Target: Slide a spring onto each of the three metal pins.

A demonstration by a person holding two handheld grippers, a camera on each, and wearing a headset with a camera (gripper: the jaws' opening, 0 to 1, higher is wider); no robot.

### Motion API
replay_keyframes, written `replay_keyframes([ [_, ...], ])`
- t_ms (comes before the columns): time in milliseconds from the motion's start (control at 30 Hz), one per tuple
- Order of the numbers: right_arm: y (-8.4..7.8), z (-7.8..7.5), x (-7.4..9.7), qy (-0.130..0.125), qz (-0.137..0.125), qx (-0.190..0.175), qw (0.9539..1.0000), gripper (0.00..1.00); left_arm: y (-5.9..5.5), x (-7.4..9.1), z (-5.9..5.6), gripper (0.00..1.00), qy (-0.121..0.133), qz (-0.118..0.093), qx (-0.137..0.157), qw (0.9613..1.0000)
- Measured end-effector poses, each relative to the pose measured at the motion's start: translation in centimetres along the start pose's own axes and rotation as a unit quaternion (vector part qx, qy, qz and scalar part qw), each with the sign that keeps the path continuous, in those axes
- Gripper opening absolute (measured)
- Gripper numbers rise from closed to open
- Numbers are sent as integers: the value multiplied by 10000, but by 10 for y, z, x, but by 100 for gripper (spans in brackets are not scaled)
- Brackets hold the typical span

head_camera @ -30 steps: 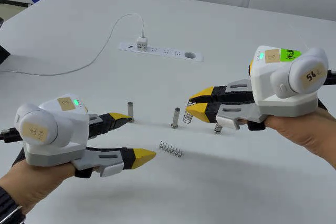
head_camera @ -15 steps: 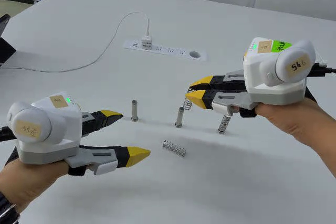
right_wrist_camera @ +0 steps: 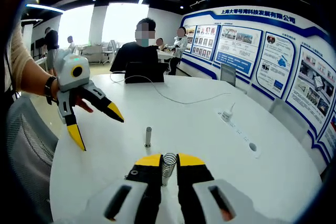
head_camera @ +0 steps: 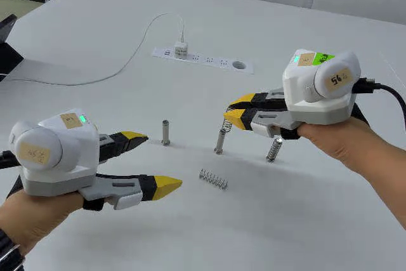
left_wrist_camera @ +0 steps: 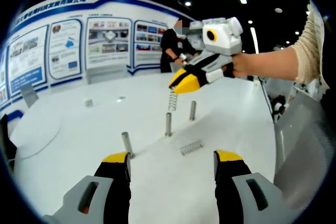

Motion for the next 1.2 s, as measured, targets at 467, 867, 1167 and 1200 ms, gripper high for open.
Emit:
replay_keyframes([
  [467, -5, -1, -7, -12, 86, -91, 9999, 11, -2, 2, 2, 65, 31, 1, 38, 10000],
  [867, -10, 1, -12, -10, 148, -156, 9998, 11, -3, 4, 3, 64, 50, 12, 52, 10000],
  [1167, -20, 4, -18, 9, 250, -247, 9994, 11, -4, 4, 2, 64, 34, 35, 68, 10000],
  [1200, -21, 4, -19, 4, 260, -258, 9993, 11, -4, 4, 2, 64, 34, 41, 66, 10000],
])
Point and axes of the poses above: the centre of the closed fingertips' face, and the gripper's own axes: x roughly backward along the fingers, z roughly to its left, y roughly out of its top, the point moved 9 cm from there along x, roughly backward along the fingers, and after that the axes turned 12 degrees about -y, right-handed, at the moved point
